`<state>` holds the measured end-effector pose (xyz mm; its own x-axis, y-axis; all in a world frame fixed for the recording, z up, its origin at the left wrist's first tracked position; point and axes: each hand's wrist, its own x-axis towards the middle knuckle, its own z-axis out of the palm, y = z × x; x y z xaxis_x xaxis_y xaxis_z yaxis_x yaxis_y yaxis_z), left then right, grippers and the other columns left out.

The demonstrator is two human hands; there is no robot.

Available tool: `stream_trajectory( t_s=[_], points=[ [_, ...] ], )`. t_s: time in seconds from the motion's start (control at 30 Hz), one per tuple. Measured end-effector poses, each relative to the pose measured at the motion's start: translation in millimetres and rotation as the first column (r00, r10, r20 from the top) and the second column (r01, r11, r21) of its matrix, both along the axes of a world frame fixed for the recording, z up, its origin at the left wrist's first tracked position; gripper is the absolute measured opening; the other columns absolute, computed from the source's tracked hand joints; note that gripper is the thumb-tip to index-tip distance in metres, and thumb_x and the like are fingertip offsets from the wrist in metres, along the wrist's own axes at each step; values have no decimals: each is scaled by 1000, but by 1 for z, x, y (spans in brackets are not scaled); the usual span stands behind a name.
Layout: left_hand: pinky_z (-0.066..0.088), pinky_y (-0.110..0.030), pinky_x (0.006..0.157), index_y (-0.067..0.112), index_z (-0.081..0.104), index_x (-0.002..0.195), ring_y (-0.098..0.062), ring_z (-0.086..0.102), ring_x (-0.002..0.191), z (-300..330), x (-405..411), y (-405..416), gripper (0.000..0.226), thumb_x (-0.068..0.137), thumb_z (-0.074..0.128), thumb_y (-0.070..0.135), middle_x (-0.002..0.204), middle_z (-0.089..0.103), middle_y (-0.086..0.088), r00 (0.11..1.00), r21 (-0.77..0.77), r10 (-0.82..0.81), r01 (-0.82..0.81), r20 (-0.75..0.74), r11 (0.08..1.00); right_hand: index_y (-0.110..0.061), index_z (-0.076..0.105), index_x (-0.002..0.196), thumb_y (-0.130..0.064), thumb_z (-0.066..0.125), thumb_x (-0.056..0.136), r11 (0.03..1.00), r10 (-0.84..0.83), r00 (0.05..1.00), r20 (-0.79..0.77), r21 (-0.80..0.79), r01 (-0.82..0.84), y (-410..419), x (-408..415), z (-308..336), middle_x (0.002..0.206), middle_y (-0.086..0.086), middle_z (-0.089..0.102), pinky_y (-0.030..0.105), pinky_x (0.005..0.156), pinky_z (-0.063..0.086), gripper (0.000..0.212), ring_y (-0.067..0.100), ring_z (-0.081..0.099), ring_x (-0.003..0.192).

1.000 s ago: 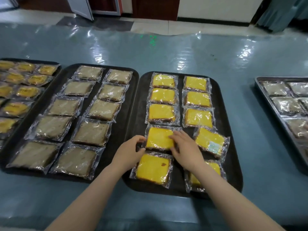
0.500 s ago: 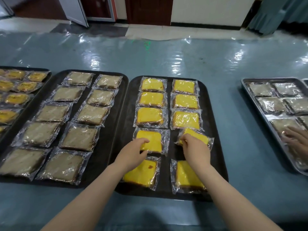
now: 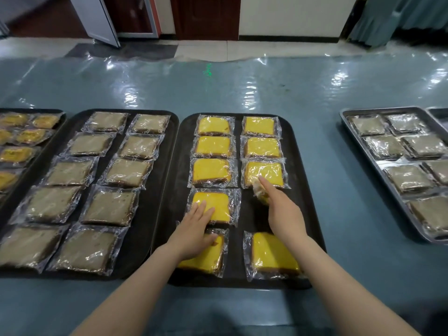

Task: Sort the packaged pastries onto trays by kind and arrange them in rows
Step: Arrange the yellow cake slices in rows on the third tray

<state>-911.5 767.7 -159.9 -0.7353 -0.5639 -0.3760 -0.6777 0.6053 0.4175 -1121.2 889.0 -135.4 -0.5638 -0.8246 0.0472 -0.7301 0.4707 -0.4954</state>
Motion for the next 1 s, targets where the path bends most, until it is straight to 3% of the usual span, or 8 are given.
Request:
stream_trajectory(
  t_s=[0.17, 0.27, 0.37, 0.43, 0.53, 0.63, 0.77, 1.0],
  points=[
    [-2, -40, 115, 28, -4, 150, -15, -23, 141, -9, 2, 1, 78, 93, 46, 47, 156, -21, 4, 1000, -27, -15, 15, 5, 1000, -59, 45, 114, -9, 42, 98, 899, -76, 912, 404, -367, 237, -7, 8, 20, 108, -35, 54, 13, 78, 42, 53, -10, 52, 102],
    [-2, -40, 114, 29, -3, 150, -14, -23, 140, -10, 1, 0, 78, 93, 47, 47, 156, -21, 4, 1000, -21, -15, 15, 0, 1000, -44, 48, 110, -8, 45, 94, 751, -197, 659, 726, -320, 577, -10, 4, 17, 111, -17, 56, 24, 72, 46, 40, 4, 56, 98],
    [-3, -40, 114, 28, -2, 150, -15, -22, 141, -13, 2, 0, 77, 93, 46, 46, 156, -20, 3, 1000, -30, -18, 18, 0, 999, -28, 47, 114, -11, 58, 88, 703, -245, 469, 848, -178, 689, -2, 0, 7, 113, 2, 57, 29, 72, 48, 32, 13, 58, 93],
    [-3, -40, 114, 28, -3, 150, -14, -22, 141, -14, 2, 0, 77, 93, 46, 47, 156, -20, 3, 1000, -31, -20, 20, -2, 999, -28, 45, 117, -22, 66, 86, 727, -341, 566, 751, -171, 665, 7, 1, 3, 119, 0, 54, 24, 72, 46, 38, 6, 55, 95],
    [-3, -40, 114, 30, -3, 150, -14, -22, 141, -15, 2, -1, 78, 93, 46, 48, 156, -21, 4, 1000, -26, -18, 18, -2, 1000, -26, 38, 137, -23, 67, 84, 867, -435, 867, 243, -148, 476, 16, 0, -5, 144, 1, 40, 40, 109, 36, 60, 20, 37, 133],
    [-4, -40, 113, 30, -4, 150, -13, -23, 140, -17, 3, -1, 78, 93, 45, 49, 155, -22, 5, 1000, -30, -23, 23, 4, 999, -31, 27, 148, -28, 55, 94, 993, -78, 985, -154, 80, 91, 9, 3, -10, 160, 1, 13, 43, 115, 4, 61, 25, 1, 148],
    [-4, -40, 113, 30, -5, 150, -13, -25, 139, -20, 4, -3, 77, 93, 43, 50, 155, -23, 4, 999, -48, -44, 44, 7, 998, -39, 13, 151, -38, 34, 102, 938, 148, 986, -79, 328, -114, 1, 2, -24, 161, 0, -13, 46, 116, -8, 53, 29, -21, 144],
    [-10, -34, 108, 29, -11, 148, -12, -31, 134, -29, 6, 0, 75, 94, 35, 54, 149, -30, 5, 997, -161, -62, 67, 37, 985, -44, -8, 149, -66, 31, 91, 905, 176, 982, -68, 404, -134, 10, 18, -37, 160, -8, -14, 53, 114, 2, 73, 26, -8, 147]
  ],
)
